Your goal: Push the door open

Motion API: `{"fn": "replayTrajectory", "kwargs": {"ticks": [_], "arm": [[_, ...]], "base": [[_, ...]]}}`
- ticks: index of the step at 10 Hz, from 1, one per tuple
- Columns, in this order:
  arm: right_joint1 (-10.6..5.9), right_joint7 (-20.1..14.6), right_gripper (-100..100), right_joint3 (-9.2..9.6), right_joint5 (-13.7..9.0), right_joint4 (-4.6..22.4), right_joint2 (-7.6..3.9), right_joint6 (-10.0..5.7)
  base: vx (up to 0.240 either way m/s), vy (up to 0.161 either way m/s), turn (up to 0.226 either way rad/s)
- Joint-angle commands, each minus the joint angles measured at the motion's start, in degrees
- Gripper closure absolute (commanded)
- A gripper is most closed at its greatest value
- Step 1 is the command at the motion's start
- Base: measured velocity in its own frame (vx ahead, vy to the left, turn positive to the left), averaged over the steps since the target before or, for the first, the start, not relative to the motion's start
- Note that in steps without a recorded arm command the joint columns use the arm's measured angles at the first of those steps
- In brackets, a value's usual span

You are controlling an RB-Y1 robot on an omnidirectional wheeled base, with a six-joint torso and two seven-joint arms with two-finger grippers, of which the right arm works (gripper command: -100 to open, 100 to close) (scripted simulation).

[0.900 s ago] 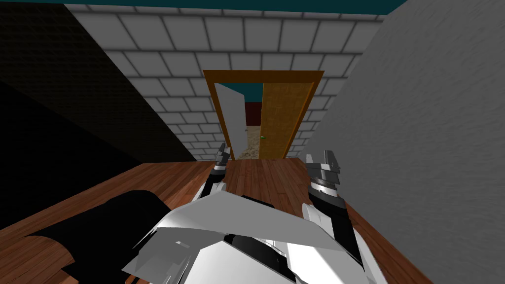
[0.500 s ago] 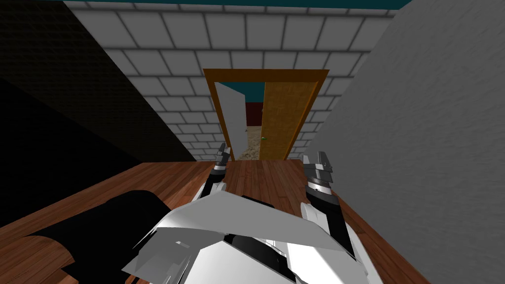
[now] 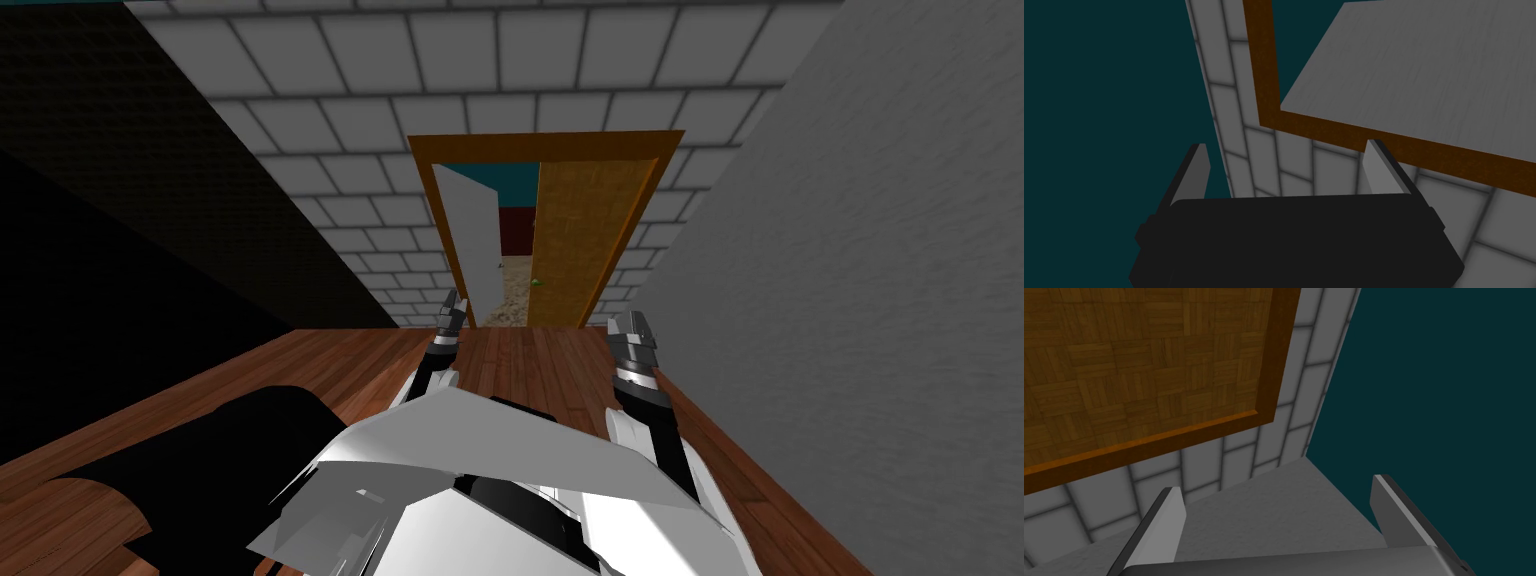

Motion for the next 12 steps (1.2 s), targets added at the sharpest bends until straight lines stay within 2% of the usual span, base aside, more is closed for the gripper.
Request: {"fn": "replayTrajectory", "kwargs": {"ticks": [1, 2, 5, 6, 12], "arm": [[-0.37, 0.17, -100, -0.04, -0.11, 1.6, -0.49, -0.38], [-0.97, 0.36, -100, -0.07, -0.17, 3.41, -0.86, -0.79], [-1.99, 0.69, -100, -0.13, -0.27, 6.46, -1.36, -1.48], [-2.69, 0.92, -100, -0.17, -0.34, 8.56, -1.67, -1.96], [-4.95, 1.64, -100, -0.29, -0.57, 15.35, -2.45, -3.49]], "base": [[0.131, -0.003, 0.046], [0.135, 0.003, 0.048], [0.107, 0.006, 0.035], [0.123, 0.001, 0.061], [0.106, 0.0, 0.041]]}}
